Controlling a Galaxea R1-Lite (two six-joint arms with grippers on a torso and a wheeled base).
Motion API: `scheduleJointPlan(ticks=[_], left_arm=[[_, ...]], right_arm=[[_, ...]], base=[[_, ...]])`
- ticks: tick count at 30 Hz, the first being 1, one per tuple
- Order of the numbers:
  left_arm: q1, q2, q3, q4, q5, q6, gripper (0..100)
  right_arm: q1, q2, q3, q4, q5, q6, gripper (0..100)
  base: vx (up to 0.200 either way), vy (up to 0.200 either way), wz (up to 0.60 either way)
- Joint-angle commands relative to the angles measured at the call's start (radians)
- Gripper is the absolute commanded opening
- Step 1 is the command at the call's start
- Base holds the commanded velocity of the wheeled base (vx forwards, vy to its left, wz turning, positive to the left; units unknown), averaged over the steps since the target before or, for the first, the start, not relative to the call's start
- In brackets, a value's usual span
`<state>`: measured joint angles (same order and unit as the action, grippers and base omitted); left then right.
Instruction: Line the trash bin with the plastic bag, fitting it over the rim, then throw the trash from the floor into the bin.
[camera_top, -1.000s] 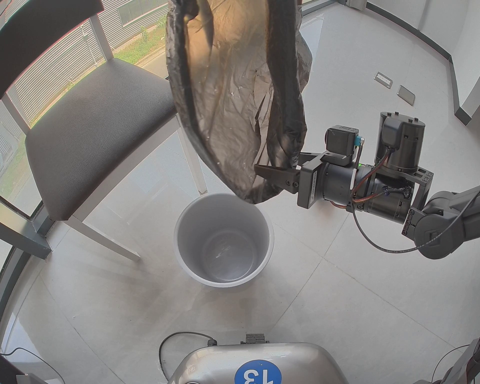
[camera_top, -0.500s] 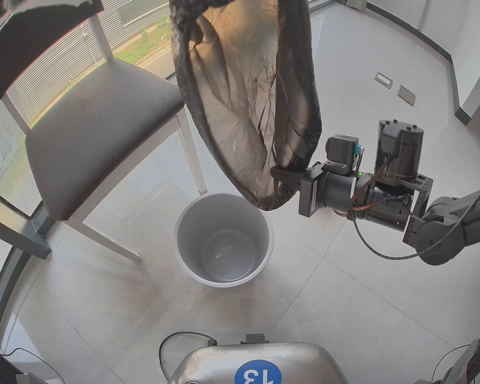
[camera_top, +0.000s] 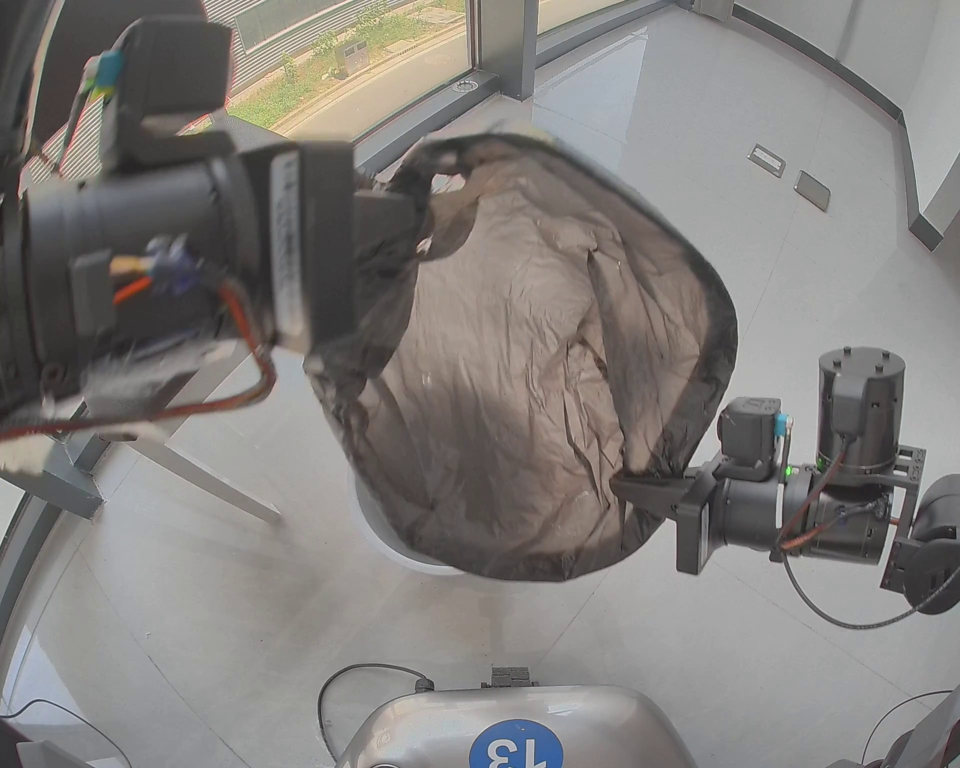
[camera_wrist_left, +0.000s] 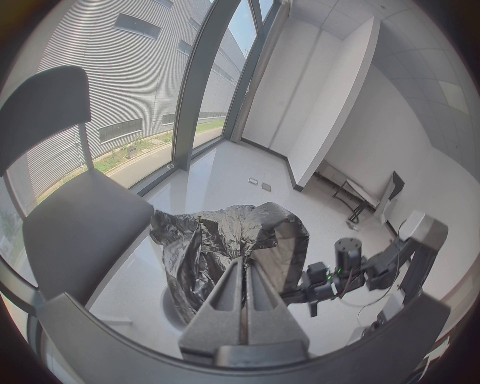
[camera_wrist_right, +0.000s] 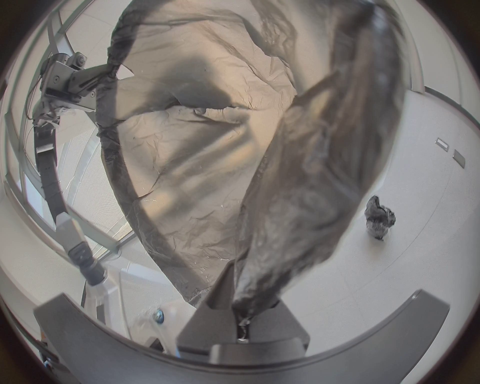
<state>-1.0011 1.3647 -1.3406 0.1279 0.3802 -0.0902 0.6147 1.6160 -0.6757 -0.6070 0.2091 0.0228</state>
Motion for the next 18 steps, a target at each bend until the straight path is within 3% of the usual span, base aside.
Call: scheduleJointPlan(ticks=[1,12,18], left_arm=[[0.022,-0.176,0.164,0.029,0.011,-0.002,0],[0.108,-0.306,0.198,0.196,0.011,-0.005,0],[0.113,-0.32,0.204,0.239,0.009,-0.006,0]], right_arm=[[0.06,-0.062,0.101,0.043,-0.004,-0.02,0],[0.221,0.079,0.01,0.049,-0.002,-0.006,0],[0.258,0.167,-0.059,0.043,-0.002,-0.001,0]], base=[[0.0,0.0,0.0],[0.0,0.0,0.0],[0.0,0.0,0.0]])
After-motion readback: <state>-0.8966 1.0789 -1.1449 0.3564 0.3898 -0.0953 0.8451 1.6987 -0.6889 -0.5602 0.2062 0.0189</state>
